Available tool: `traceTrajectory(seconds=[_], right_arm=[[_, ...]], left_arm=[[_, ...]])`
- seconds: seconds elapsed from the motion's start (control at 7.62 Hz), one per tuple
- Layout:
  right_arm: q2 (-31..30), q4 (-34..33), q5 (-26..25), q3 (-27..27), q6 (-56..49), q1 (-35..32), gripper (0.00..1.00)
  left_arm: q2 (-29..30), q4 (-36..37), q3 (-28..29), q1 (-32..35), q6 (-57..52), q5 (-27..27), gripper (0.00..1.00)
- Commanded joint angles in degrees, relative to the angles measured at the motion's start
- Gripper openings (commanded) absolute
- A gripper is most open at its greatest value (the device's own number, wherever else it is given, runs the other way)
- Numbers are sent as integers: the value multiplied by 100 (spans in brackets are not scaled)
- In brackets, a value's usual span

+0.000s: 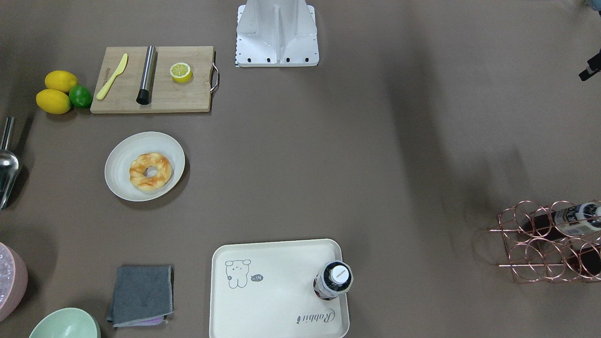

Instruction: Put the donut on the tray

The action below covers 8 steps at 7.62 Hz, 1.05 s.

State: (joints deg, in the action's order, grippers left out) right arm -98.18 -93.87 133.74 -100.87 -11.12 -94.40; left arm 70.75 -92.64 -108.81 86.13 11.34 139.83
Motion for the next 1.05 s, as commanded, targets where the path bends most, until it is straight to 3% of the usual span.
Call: traceTrajectory(seconds=[0.0, 0.39, 0.66, 0.92], right_arm=[[79, 0, -32, 49, 75, 1, 100], [-165, 0, 520, 23, 22, -210, 100], [-132, 192, 522, -29, 117, -201, 100], [96, 202, 530, -230, 913, 148, 100]], left_arm=[[0, -8, 0, 9, 0, 0, 99], [0, -8, 0, 0, 0, 0, 99], [-9, -8, 0, 9, 0, 0, 99], [-9, 1, 9, 9, 0, 0, 99]])
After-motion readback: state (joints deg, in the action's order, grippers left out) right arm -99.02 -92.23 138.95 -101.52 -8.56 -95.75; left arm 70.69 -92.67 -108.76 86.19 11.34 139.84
